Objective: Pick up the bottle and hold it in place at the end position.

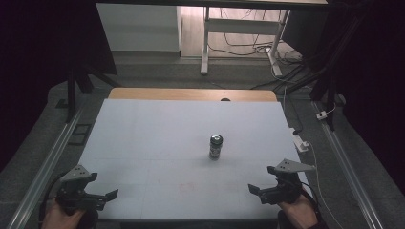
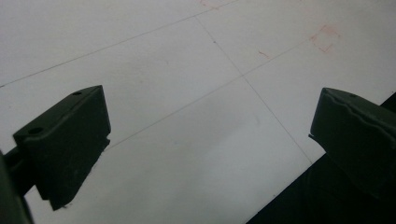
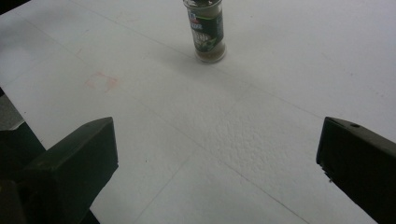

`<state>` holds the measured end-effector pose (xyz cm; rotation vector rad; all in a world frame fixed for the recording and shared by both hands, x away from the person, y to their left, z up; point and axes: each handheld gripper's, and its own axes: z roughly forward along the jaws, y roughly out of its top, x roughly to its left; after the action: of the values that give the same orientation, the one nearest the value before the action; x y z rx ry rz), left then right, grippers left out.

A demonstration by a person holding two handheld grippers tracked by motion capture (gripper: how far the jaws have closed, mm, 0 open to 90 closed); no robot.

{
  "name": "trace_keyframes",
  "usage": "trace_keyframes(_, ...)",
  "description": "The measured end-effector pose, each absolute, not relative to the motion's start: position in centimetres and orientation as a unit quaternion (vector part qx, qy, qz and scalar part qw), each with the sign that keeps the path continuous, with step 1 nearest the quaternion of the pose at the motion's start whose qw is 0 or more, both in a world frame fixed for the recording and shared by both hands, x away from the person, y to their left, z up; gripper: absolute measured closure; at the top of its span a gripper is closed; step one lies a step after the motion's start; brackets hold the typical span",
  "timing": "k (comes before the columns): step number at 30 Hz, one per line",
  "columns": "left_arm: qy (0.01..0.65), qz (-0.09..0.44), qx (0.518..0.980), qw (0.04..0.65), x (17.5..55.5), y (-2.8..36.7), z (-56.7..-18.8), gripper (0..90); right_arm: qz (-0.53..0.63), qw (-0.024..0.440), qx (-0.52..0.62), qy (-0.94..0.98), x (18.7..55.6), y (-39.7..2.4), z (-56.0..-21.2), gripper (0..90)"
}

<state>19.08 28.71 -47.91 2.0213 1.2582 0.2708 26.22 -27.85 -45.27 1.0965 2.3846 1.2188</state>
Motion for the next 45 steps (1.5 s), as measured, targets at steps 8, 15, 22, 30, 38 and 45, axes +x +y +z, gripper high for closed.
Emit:
trace_keyframes(8, 0.489, 0.106, 0.786, 0.364, 19.1, 28.7, -47.9, 0.0, 0.419, 0.127, 0.358, 0.825, 26.8, -27.0, -45.5, 0.0)
trace_keyframes(15, 0.486, 0.107, 0.787, 0.364, 19.1, 28.6, -47.9, 0.0, 0.435, 0.116, 0.354, 0.820, 27.4, -26.6, -45.4, 0.0)
trace_keyframes(22, 0.486, 0.107, 0.788, 0.363, 19.2, 28.6, -47.9, 0.0, 0.429, 0.110, 0.348, 0.827, 28.4, -25.4, -45.6, 0.0)
trace_keyframes(30, 0.486, 0.107, 0.788, 0.362, 19.2, 28.6, -47.9, 0.0, 0.424, 0.106, 0.344, 0.831, 29.7, -24.2, -45.6, 0.0)
trace_keyframes(38, 0.485, 0.107, 0.789, 0.362, 19.2, 28.6, -47.9, 0.0, 0.406, 0.116, 0.339, 0.841, 31.3, -22.9, -46.2, 0.0)
trace_keyframes(45, 0.485, 0.106, 0.789, 0.362, 19.2, 28.6, -47.9, 0.0, 0.408, 0.116, 0.337, 0.840, 32.3, -22.3, -46.3, 0.0)
